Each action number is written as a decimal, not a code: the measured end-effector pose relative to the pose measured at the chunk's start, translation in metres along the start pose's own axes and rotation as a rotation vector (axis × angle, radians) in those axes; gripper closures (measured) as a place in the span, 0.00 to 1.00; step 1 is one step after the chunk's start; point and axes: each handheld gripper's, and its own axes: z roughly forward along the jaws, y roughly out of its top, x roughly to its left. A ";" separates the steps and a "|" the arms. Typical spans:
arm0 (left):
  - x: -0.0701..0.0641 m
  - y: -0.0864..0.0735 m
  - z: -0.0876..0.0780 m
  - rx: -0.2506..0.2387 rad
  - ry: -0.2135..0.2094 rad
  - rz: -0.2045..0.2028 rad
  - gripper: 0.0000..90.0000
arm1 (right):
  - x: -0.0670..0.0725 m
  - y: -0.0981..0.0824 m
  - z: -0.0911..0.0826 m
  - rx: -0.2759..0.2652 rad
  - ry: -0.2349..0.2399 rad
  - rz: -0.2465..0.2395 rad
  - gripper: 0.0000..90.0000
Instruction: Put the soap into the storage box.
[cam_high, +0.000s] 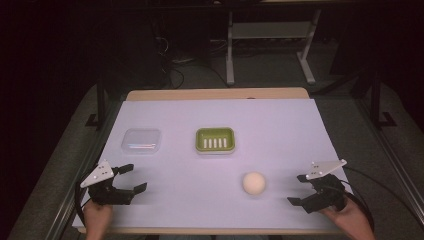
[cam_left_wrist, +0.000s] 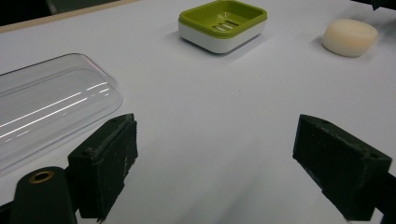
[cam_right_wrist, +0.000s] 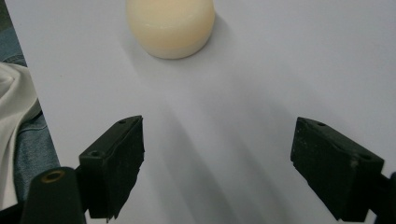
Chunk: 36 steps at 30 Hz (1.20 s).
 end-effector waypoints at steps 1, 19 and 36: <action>0.001 0.000 -0.001 0.000 0.001 0.001 0.15 | 0.000 0.001 0.001 0.000 -0.001 -0.004 0.18; 0.003 -0.002 -0.001 -0.003 0.007 -0.021 0.15 | -0.001 0.035 0.009 0.029 0.046 -0.040 0.18; 0.003 -0.001 -0.002 -0.006 0.004 -0.018 0.15 | 0.002 0.061 0.013 0.034 0.043 -0.091 0.21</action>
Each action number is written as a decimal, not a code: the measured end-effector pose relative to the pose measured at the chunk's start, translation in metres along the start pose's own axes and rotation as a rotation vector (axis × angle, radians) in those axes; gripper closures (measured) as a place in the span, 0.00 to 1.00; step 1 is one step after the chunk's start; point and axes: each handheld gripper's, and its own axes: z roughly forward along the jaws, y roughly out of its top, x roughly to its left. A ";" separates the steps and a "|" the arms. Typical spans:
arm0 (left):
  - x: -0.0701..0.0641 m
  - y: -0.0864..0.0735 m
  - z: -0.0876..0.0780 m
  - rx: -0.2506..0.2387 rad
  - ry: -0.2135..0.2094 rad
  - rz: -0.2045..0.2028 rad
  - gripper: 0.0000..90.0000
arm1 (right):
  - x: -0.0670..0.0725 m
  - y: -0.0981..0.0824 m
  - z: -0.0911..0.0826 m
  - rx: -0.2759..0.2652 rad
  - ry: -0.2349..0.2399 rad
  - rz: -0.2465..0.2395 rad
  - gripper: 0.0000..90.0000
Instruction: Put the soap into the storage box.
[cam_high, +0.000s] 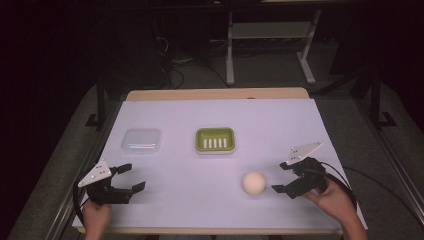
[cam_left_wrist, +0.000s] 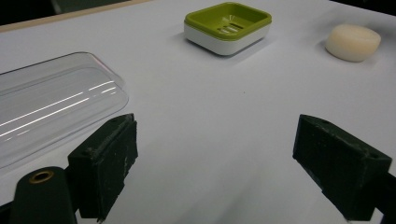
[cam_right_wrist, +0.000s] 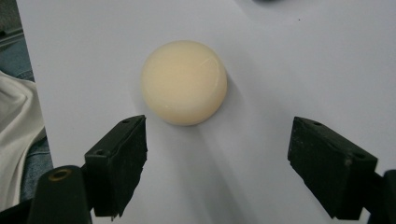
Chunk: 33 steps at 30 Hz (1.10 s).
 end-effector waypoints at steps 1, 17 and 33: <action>0.000 0.000 0.000 0.000 0.002 -0.001 0.15 | 0.000 0.001 0.001 -0.002 0.003 -0.002 0.21; 0.001 0.000 -0.001 -0.010 0.008 -0.009 0.15 | 0.004 0.020 0.023 0.036 0.049 -0.057 0.20; 0.002 -0.001 -0.002 -0.024 0.014 -0.022 0.15 | 0.006 0.035 0.048 0.085 0.070 -0.099 0.19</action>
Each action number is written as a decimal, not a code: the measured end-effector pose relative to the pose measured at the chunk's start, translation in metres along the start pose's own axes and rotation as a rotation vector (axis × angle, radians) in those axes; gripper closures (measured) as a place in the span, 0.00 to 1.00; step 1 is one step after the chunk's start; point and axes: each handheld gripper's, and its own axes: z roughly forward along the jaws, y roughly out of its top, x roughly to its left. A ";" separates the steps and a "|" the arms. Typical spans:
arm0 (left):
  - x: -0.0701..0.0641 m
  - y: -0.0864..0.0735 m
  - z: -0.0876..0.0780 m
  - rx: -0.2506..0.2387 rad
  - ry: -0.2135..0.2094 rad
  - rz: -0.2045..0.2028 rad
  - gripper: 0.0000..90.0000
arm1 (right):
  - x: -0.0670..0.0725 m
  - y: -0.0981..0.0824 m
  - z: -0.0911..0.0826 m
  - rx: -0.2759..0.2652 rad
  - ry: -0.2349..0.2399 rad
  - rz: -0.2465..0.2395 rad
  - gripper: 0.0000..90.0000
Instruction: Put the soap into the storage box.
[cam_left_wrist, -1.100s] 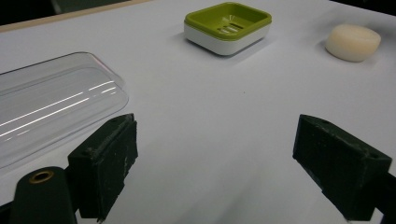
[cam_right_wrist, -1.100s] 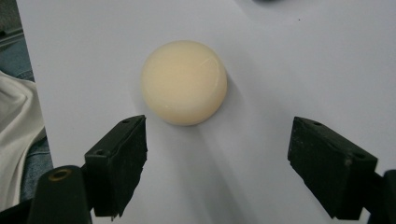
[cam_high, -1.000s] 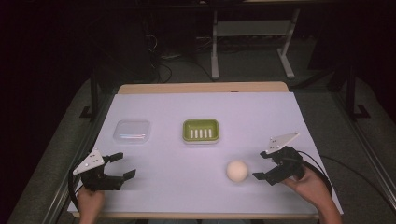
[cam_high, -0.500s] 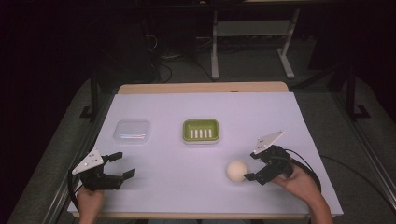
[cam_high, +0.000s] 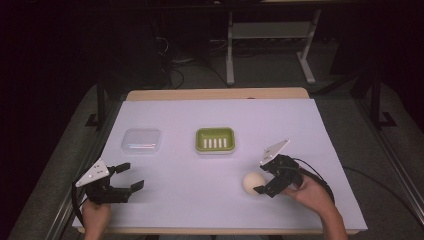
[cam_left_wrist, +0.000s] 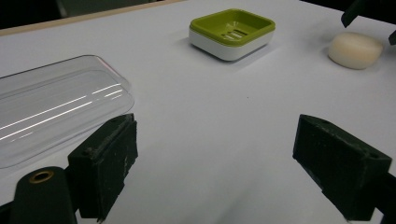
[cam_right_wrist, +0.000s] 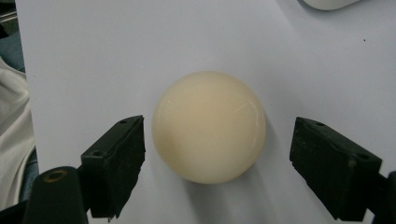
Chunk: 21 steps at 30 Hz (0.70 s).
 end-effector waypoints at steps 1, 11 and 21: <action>0.000 0.000 0.000 -0.002 0.000 -0.002 0.15 | 0.000 0.001 0.001 0.003 0.003 0.003 0.19; -0.001 0.000 0.001 -0.001 -0.006 0.001 0.15 | 0.003 0.006 0.006 0.007 0.009 -0.008 0.19; -0.001 0.000 0.001 0.002 -0.007 0.001 0.15 | 0.006 0.007 0.015 0.035 0.011 -0.011 0.19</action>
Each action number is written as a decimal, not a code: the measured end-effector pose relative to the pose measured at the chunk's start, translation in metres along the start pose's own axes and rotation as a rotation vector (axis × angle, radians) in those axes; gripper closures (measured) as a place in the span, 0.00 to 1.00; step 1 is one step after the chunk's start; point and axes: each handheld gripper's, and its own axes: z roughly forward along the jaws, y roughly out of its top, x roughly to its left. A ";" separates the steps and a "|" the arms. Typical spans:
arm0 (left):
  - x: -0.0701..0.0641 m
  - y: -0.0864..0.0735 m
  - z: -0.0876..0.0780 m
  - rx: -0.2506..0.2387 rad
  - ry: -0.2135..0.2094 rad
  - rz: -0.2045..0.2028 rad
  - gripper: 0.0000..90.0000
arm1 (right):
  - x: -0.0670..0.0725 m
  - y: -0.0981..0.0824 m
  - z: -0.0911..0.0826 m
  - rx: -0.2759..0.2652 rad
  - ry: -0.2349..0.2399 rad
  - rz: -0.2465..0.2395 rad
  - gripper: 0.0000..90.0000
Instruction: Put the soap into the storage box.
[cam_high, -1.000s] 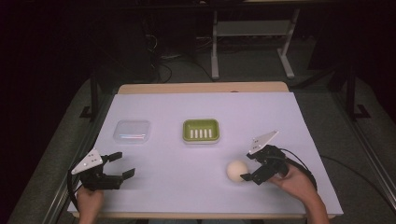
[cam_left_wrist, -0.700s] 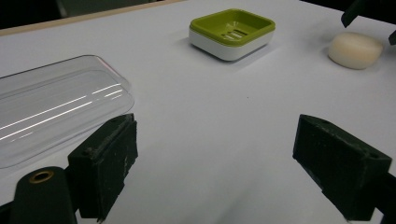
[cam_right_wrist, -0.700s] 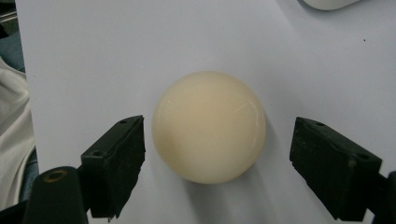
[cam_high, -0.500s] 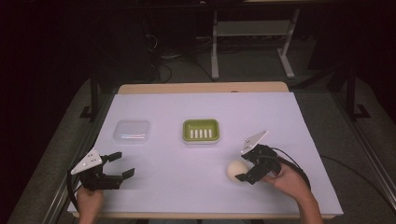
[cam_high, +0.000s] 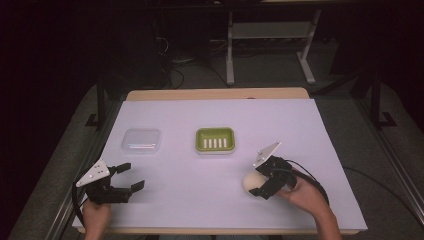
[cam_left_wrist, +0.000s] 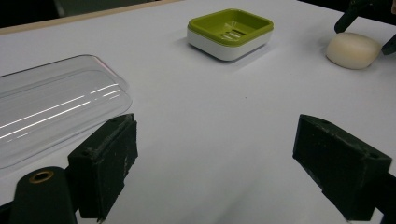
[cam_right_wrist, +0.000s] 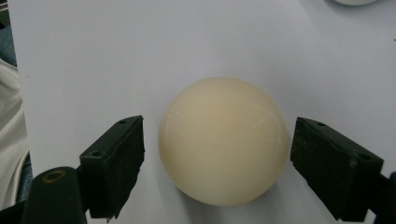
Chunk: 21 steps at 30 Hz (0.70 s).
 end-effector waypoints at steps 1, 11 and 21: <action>0.000 0.000 0.000 -0.002 0.000 0.002 0.15 | 0.001 0.000 0.001 0.003 0.001 0.001 0.19; 0.000 0.000 0.000 -0.002 0.000 0.002 0.15 | 0.002 0.002 0.013 0.058 -0.030 -0.001 0.19; 0.001 -0.001 0.000 -0.001 0.004 0.003 0.15 | 0.002 0.003 0.018 0.087 -0.039 0.000 0.22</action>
